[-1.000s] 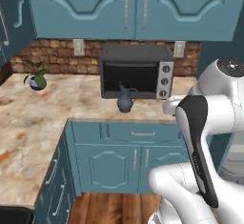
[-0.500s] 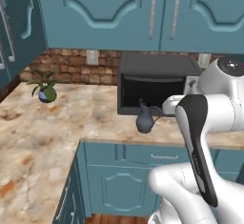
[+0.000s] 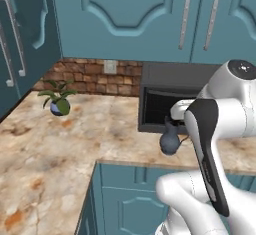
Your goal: Move the tangerine and bar from the top shelf to the second highest shelf to make space. Then, place the pitcher from the counter on the cleared top shelf.
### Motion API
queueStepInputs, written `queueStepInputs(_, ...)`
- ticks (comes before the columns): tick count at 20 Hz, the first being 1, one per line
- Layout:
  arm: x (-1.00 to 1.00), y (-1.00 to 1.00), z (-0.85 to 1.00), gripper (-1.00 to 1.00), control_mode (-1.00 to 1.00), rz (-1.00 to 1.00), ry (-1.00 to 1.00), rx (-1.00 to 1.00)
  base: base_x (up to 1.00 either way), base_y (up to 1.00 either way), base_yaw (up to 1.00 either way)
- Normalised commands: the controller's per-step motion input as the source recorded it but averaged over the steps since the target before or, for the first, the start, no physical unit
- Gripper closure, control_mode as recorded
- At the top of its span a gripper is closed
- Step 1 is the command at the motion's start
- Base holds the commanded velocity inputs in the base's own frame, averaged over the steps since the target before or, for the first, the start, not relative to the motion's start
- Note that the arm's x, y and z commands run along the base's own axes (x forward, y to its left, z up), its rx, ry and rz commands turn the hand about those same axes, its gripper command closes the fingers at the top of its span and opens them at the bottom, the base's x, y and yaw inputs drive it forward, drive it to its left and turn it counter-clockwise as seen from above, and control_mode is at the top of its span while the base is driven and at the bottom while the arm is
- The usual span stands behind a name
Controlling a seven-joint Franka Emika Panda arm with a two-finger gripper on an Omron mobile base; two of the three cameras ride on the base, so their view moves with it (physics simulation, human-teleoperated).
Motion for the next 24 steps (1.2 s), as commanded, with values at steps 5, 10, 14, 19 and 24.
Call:
queueStepInputs(5,0.13,0.01,-0.22,-1.00,-1.00,0.09,0.00,-0.04,0.05,0.03,0.02)
queueStepInputs(10,0.28,-0.11,-0.32,-1.00,-1.00,0.17,0.00,0.00,0.00,0.00,0.00)
queueStepInputs(14,0.07,-0.33,-0.51,-1.00,-1.00,0.18,-0.13,0.00,0.00,0.00,0.00)
queueStepInputs(19,0.00,-0.40,-0.50,-1.00,-1.00,0.12,-0.20,0.02,0.00,0.00,0.00)
queueStepInputs(24,0.00,-0.46,-0.42,-1.00,-1.00,0.00,-0.19,0.09,0.00,0.00,0.00)
